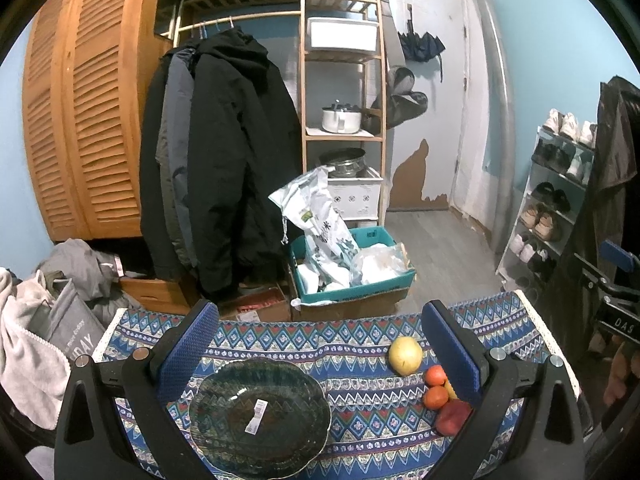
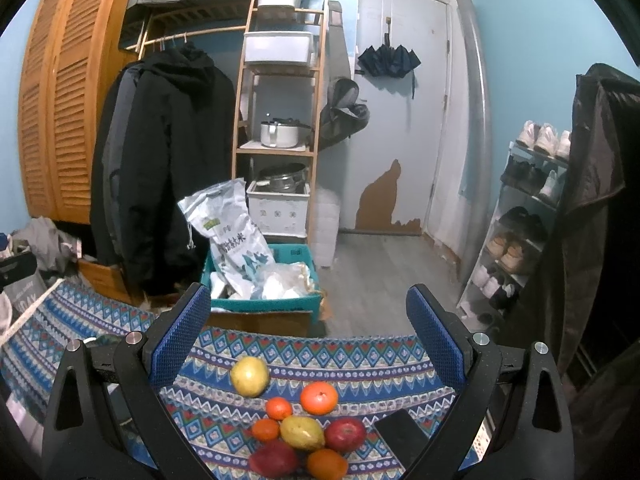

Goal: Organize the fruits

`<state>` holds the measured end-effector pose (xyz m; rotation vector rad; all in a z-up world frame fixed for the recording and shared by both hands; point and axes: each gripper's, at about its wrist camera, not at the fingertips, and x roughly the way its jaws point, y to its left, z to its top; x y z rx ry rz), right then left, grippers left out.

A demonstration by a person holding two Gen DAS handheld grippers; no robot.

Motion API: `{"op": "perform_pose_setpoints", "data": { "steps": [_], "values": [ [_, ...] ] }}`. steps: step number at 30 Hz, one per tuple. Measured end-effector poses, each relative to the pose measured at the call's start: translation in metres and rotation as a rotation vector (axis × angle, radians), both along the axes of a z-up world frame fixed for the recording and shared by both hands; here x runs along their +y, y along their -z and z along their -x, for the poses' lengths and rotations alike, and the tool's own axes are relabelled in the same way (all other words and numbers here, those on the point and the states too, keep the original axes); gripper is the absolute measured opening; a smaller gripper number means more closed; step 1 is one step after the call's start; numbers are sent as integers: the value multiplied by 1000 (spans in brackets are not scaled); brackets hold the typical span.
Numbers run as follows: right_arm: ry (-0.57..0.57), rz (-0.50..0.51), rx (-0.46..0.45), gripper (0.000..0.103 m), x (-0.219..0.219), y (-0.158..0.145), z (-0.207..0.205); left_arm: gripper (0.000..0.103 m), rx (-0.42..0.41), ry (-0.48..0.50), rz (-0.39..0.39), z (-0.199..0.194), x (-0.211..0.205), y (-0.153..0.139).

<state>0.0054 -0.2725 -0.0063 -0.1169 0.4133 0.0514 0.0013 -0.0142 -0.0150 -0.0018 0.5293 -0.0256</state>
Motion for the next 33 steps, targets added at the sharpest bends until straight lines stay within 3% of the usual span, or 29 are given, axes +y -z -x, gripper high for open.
{"op": "perform_pose_setpoints", "data": {
  "steps": [12,33],
  "values": [
    [30,-3,128,96,-21,27,-18,102,122,68,-17,-25,-28,42],
    [109,8,442,96,-63,124,-48,102,353,194,-31,-58,-80,126]
  ]
}}
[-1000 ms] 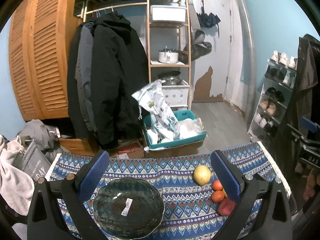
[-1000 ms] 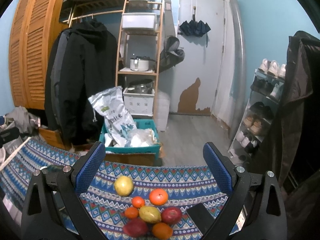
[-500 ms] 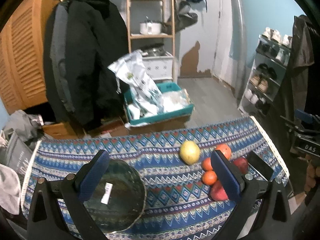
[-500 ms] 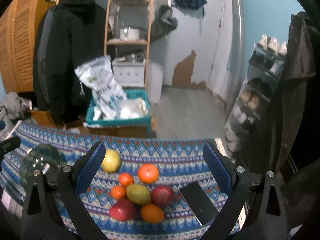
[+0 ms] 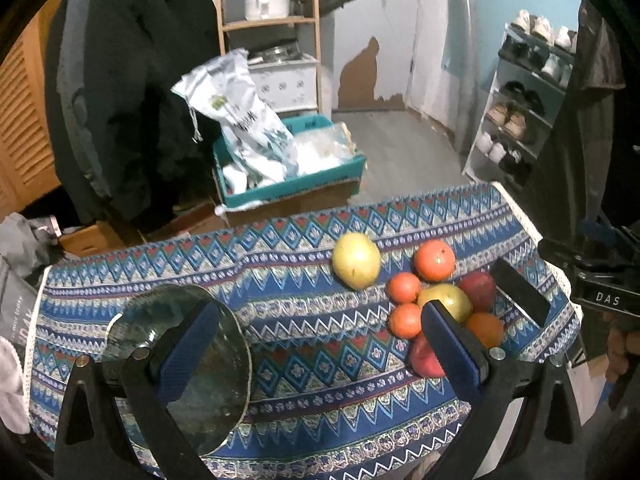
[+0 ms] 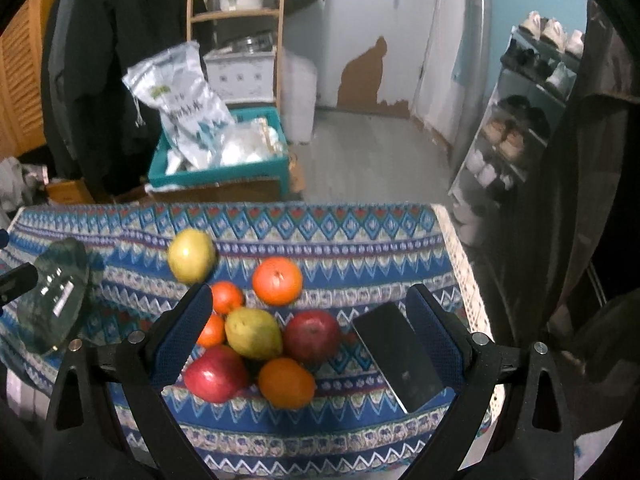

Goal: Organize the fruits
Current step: 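Lower the left tool toward the red apple while the right tool approaches the large orange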

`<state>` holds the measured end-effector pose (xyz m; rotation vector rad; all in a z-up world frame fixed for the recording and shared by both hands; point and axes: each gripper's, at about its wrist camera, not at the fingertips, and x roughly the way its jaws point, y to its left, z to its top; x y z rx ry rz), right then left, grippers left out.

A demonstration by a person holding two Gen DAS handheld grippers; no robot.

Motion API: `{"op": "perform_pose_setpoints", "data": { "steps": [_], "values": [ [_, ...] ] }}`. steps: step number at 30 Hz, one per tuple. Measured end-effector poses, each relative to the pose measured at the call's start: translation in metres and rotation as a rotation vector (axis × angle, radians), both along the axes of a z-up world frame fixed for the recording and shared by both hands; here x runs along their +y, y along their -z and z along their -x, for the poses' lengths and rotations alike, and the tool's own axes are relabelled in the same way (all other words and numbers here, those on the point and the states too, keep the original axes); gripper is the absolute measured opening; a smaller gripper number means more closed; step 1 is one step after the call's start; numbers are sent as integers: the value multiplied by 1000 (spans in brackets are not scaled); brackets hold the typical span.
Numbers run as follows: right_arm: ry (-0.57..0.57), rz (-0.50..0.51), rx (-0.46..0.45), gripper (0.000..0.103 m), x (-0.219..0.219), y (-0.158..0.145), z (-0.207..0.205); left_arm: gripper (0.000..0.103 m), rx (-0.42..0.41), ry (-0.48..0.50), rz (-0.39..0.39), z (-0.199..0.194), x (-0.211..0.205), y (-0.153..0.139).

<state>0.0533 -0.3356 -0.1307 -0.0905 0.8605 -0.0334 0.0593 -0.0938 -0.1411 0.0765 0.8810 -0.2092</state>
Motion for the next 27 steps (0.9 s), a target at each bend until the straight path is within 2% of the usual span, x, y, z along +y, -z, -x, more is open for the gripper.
{"op": "perform_pose_setpoints", "data": {
  "steps": [9,18,27],
  "values": [
    [-7,-7,123,96,-6,42,-4,102,95,25,14,-11,-12,39],
    [-2,-27,244,96,-16,84,-5,101,160,65,-24,-18,-30,71],
    [-4,-36,331,95,-20,119,-9,101,233,111,-29,-20,-48,101]
  ]
}}
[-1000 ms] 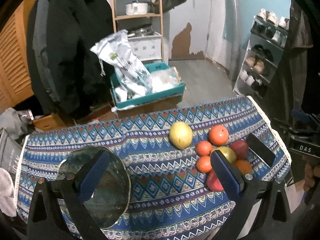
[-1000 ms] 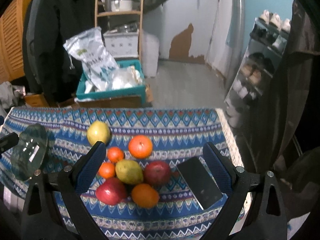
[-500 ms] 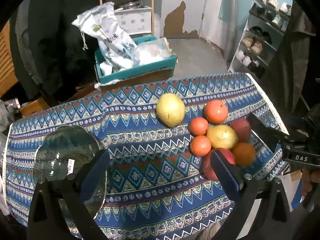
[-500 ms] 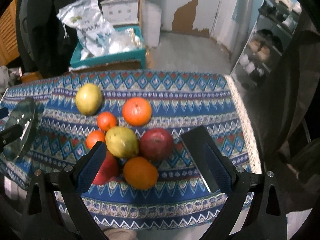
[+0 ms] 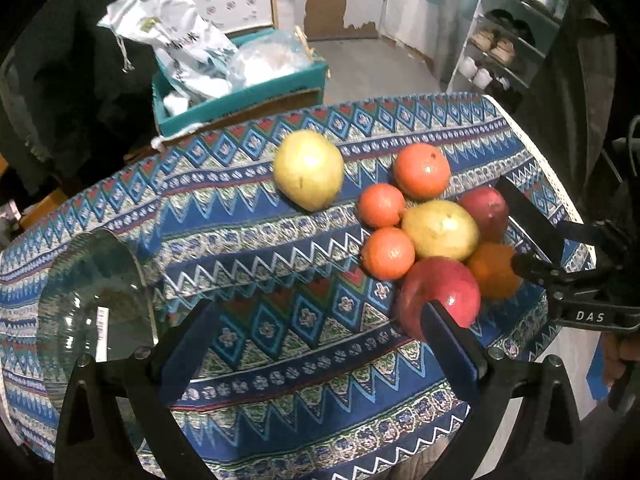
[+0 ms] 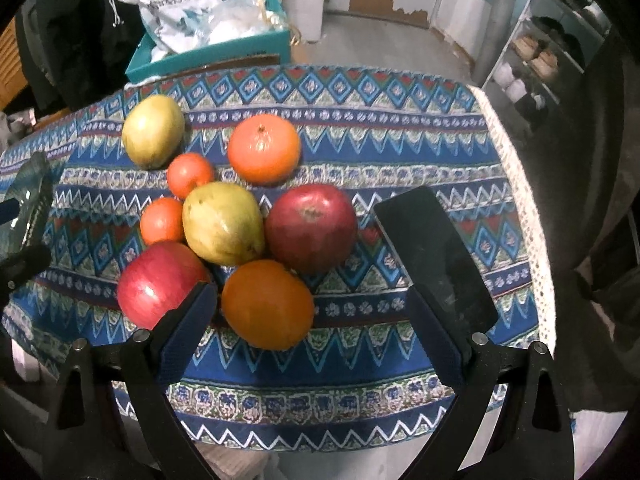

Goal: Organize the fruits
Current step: 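Lower the left tool toward the red apple while the right tool approaches the large orange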

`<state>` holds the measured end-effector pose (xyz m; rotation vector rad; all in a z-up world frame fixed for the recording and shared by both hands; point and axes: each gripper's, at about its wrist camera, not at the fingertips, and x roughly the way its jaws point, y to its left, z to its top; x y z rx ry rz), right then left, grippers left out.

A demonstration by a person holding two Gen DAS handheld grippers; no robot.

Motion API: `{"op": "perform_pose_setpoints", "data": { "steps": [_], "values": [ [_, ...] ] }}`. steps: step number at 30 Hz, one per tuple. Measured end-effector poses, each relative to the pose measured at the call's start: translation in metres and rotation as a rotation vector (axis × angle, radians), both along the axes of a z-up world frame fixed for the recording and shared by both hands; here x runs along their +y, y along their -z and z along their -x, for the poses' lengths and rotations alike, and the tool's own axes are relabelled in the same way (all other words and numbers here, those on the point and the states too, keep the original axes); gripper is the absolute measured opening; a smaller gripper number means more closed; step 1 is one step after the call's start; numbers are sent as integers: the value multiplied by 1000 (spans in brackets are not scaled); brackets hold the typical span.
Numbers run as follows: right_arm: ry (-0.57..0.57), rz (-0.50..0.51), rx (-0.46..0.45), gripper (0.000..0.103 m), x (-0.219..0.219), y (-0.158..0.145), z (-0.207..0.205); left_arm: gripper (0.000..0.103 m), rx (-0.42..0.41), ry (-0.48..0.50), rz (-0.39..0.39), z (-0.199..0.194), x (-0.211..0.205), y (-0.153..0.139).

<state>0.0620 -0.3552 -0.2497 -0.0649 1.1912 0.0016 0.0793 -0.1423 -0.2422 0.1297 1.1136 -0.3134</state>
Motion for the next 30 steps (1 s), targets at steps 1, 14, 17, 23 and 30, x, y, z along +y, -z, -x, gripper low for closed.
{"op": "perform_pose_setpoints", "data": {
  "steps": [1,14,17,23,30],
  "values": [
    [-6,-5,10,94,0,4,-1,101,7,3,2,0,-1,3],
    [-78,-57,79,86,12,35,-10,101,44,36,-26,-3,-15,28],
    [-89,-70,86,83,14,38,-12,101,49,45,-24,-3,-18,30],
    [-84,-130,126,79,10,42,-12,101,60,58,-16,-4,-22,33],
    [-99,-173,148,73,10,44,-8,101,67,74,-13,-4,-29,35]
  ]
}}
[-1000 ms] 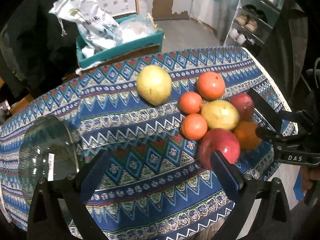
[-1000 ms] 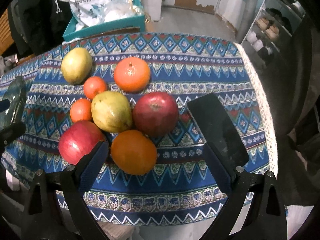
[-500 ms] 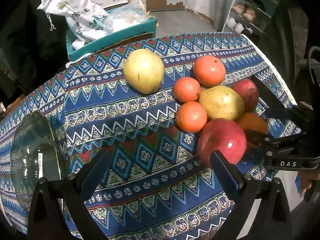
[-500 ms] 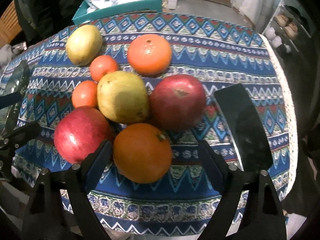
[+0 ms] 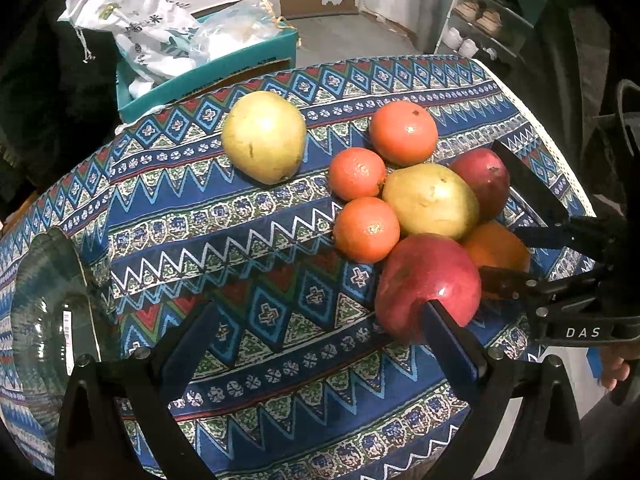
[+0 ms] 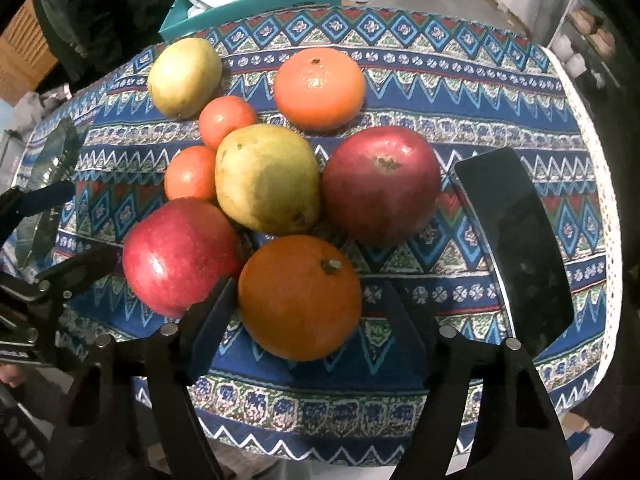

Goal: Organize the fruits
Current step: 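Lower the left tool toward the red apple while the right tool approaches the large orange, then close the left tool on the red apple while the right tool closes on the orange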

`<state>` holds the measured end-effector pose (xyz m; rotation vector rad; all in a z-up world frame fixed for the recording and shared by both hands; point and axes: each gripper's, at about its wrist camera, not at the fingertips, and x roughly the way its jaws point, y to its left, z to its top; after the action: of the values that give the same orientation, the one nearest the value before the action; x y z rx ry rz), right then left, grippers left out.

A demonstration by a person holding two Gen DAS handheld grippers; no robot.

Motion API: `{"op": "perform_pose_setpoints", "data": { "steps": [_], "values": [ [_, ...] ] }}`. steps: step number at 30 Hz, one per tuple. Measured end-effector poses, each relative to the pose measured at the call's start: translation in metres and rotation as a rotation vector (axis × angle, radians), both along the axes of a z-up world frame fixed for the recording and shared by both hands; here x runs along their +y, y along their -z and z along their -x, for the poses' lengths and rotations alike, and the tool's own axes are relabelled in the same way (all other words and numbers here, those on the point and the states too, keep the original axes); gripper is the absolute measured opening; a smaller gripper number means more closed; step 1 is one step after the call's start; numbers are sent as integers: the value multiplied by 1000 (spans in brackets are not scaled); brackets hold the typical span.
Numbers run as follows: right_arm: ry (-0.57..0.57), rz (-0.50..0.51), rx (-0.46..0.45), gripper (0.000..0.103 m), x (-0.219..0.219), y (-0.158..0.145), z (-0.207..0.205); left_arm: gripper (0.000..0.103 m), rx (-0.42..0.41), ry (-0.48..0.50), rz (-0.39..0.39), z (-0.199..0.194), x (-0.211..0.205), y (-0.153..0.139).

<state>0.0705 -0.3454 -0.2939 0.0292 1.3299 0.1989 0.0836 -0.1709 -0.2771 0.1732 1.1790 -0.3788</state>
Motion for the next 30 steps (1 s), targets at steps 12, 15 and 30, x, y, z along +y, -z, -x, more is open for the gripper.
{"op": "perform_pose_setpoints", "data": {
  "steps": [12,15,30],
  "values": [
    [-9,29,-30,63,3,-7,6,101,-3,22,44,6,-6,-8],
    [30,24,-53,63,-9,-17,9,101,-11,50,48,9,-16,-10],
    [112,108,-94,63,-34,-21,21,91,30,126,-2,10,-63,20]
  ]
}}
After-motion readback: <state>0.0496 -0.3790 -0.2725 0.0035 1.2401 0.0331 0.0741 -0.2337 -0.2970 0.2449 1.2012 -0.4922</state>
